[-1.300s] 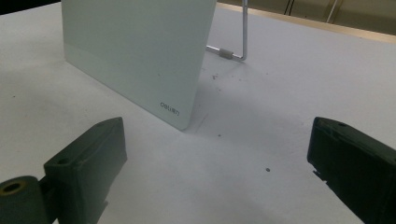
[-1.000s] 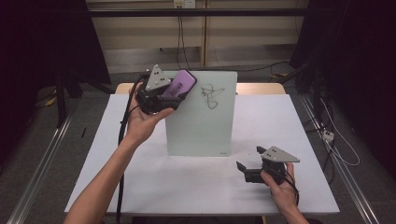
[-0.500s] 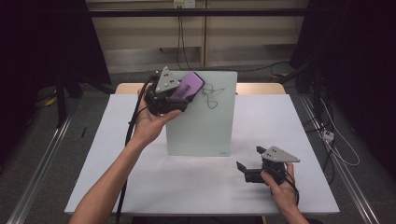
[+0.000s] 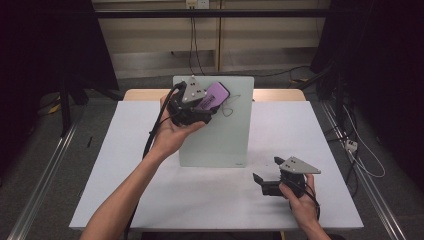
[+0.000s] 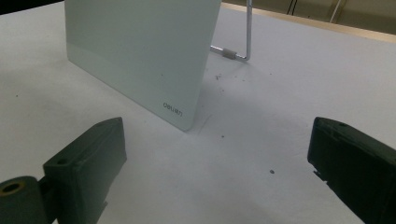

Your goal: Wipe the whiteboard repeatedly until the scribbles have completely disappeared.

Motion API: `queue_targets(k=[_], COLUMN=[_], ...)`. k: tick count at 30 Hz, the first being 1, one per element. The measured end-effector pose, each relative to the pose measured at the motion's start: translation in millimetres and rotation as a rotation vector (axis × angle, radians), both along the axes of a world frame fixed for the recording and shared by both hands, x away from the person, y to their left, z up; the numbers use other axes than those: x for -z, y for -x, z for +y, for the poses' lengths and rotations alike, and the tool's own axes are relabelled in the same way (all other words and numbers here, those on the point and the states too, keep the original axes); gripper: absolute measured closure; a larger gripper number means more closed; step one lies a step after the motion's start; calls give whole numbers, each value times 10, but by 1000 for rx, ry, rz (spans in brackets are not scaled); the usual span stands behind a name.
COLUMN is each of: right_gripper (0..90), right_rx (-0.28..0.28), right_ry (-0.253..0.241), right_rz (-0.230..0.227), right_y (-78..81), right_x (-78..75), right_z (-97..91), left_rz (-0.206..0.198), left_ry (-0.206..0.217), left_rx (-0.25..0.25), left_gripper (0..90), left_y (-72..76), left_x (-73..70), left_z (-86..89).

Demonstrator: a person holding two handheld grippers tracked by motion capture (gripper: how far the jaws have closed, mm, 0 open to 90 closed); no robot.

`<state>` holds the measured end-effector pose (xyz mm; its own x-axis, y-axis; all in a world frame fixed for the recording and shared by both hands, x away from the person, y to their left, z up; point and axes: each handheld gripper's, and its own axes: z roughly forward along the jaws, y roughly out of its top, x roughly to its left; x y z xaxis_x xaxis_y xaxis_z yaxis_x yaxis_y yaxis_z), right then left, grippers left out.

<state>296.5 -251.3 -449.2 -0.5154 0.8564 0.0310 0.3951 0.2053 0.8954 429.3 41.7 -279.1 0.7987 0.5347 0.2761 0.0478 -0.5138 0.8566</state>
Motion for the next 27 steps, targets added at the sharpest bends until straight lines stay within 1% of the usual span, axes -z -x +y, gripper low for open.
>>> queue_targets(k=[2,5,6,7,9,11,12,13,14,15,16,18,23,24,27], right_gripper=[43,43,43,43,43,43,43,43,43,43,43,43,43,43,43], right_rx=[-2,-3,-3,-4,-4,-4,-4,-4,-4,-4,-4,-4,-4,-4,-4], right_ry=[1,-2,-4,-4,-4,-4,-4,-4,-4,-4,-4,-5,-4,-5,-4], right_rz=[-1,-2,-1,-2,-3,-4,-3,-4,-3,-4,-4,-3,-5,-5,-3], right_y=[2,2,4,6,8,10,12,12,12,12,12,10,14,13,11], right_x=[-1,-2,-3,-4,-5,-6,-7,-7,-8,-7,-7,-8,-9,-9,-8], right_z=[3,0,0,0,1,1,0,0,-1,-2,-2,-2,-2,-3,-3], left_rz=[-1,7,8,14,15,23,36,48,48,60,60,61,86,89,108], left_ry=[-24,-28,-43,-50,-58,-69,-79,-87,-87,-108,-108,-131,-137,-149,-147], left_rx=[5,15,20,27,32,42,55,64,64,77,77,86,112,119,135], left_gripper=[412,412,412,412,412,412,412,411,411,411,411,411,411,411,411], left_y=[12,34,43,64,74,95,111,117,117,132,132,148,185,195,214], left_x=[19,71,87,139,164,220,273,297,297,339,339,376,496,524,598], left_z=[-40,-105,-121,-171,-193,-235,-273,-295,-295,-340,-340,-372,-440,-455,-502])
